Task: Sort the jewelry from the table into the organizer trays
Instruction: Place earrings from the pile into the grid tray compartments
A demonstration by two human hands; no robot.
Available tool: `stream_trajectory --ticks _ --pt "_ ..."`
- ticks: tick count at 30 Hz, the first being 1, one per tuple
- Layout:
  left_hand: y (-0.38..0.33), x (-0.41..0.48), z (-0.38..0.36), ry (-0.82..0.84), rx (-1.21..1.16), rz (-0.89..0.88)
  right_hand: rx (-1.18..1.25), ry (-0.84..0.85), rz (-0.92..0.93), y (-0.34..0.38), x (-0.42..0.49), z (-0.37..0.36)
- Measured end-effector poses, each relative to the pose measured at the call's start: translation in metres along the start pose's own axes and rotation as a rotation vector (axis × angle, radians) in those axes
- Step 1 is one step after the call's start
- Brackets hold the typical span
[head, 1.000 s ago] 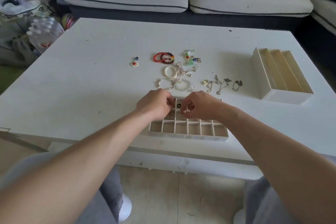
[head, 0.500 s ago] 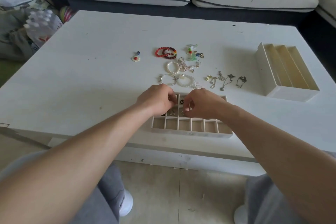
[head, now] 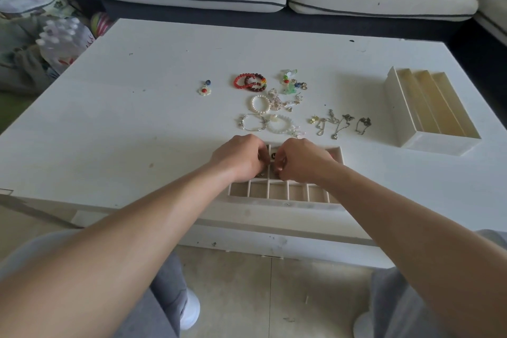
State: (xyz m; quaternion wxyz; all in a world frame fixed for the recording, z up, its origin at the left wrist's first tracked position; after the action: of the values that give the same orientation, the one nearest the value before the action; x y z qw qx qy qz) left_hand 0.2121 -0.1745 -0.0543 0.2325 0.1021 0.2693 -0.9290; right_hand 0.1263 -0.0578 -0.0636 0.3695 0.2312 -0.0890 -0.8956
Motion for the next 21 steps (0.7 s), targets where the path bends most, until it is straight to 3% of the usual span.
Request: stream_trajectory --ticks 11,21 --pt "-0.005 0.001 -0.003 0.004 0.004 -0.008 0.121 0.013 -0.046 -0.005 0.005 -0.003" --pt "-0.007 0.002 -0.003 0.079 -0.013 -0.024 0.204 0.034 0.048 -0.011 -0.004 0.024"
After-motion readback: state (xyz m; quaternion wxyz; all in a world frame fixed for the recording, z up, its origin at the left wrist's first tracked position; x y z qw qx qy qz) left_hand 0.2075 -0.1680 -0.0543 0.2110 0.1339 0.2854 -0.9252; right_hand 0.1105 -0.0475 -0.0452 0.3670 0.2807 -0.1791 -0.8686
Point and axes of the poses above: each hand's wrist, its own x-axis towards the middle knuckle, its own z-axis out of the back of the hand, y = z × x, the point moved 4 cm from there along x, towards the middle knuckle
